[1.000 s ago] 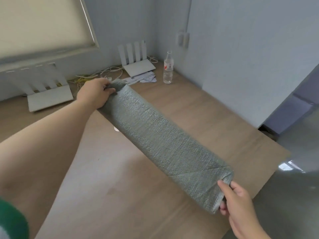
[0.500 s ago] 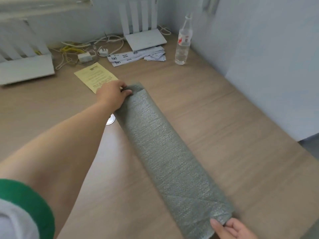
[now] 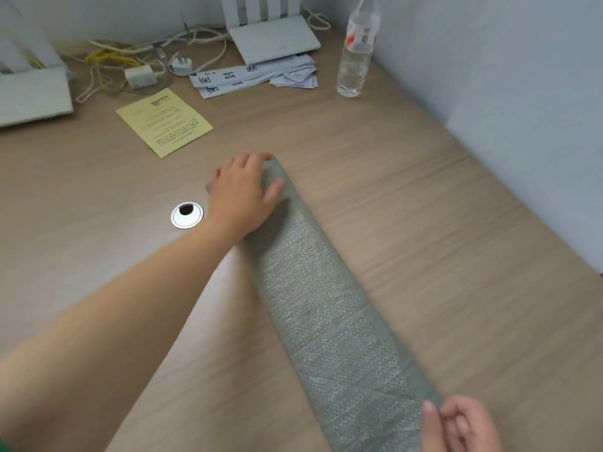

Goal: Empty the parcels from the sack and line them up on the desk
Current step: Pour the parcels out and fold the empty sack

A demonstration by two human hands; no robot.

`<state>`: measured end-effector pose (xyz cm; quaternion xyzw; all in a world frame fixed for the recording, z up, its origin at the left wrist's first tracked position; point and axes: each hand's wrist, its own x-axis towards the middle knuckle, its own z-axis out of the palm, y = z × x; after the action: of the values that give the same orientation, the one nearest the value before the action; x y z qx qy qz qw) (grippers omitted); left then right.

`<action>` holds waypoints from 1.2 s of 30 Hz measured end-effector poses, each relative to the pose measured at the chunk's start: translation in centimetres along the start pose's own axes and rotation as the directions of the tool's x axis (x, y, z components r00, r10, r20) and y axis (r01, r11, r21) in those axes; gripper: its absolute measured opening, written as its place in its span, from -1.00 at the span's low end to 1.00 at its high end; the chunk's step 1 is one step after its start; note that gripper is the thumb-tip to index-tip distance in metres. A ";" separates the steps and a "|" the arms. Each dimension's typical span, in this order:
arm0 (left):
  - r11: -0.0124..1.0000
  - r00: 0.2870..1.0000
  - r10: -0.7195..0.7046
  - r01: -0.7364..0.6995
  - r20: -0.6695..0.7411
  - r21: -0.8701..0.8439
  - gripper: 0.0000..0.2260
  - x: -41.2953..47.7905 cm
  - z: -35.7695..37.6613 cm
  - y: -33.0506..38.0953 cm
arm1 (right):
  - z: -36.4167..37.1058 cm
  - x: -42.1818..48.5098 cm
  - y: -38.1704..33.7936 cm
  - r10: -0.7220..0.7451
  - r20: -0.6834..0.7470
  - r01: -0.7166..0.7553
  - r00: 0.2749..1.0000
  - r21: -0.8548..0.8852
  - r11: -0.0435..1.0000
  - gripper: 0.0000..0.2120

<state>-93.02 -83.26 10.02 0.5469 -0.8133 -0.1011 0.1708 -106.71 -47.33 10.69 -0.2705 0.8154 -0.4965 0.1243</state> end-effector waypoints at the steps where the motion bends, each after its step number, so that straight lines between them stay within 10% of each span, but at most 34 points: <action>1: 0.998 0.998 0.065 -0.065 -0.005 -0.006 -0.54 -1.2 -0.1 0.6 | 0.4 0.8 -1.1 -0.127 0.108 0.144 0.986 -0.170 0.975 -0.60; 4: 0.976 0.970 0.216 -0.219 0.109 0.013 -0.45 -4.3 0.5 1.8 | 4.0 2.9 -4.1 -0.530 0.342 0.624 0.776 -0.291 0.725 -0.79; 10: 0.966 0.911 0.231 -0.257 0.342 0.034 -0.34 -5.6 4.0 1.1 | 13.5 5.5 -3.8 -0.343 0.741 0.791 0.577 -0.403 0.460 -0.35; 36: 0.965 0.922 0.023 -0.121 0.386 0.233 -0.36 -2.1 3.9 -3.0 | 6.3 0.9 4.1 -0.300 0.710 0.751 0.638 -0.487 0.446 -0.30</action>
<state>-91.29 -82.56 5.02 0.5036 -0.8568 -0.0944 -0.0574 -105.78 -50.97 4.15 -0.6708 0.7394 -0.0295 0.0490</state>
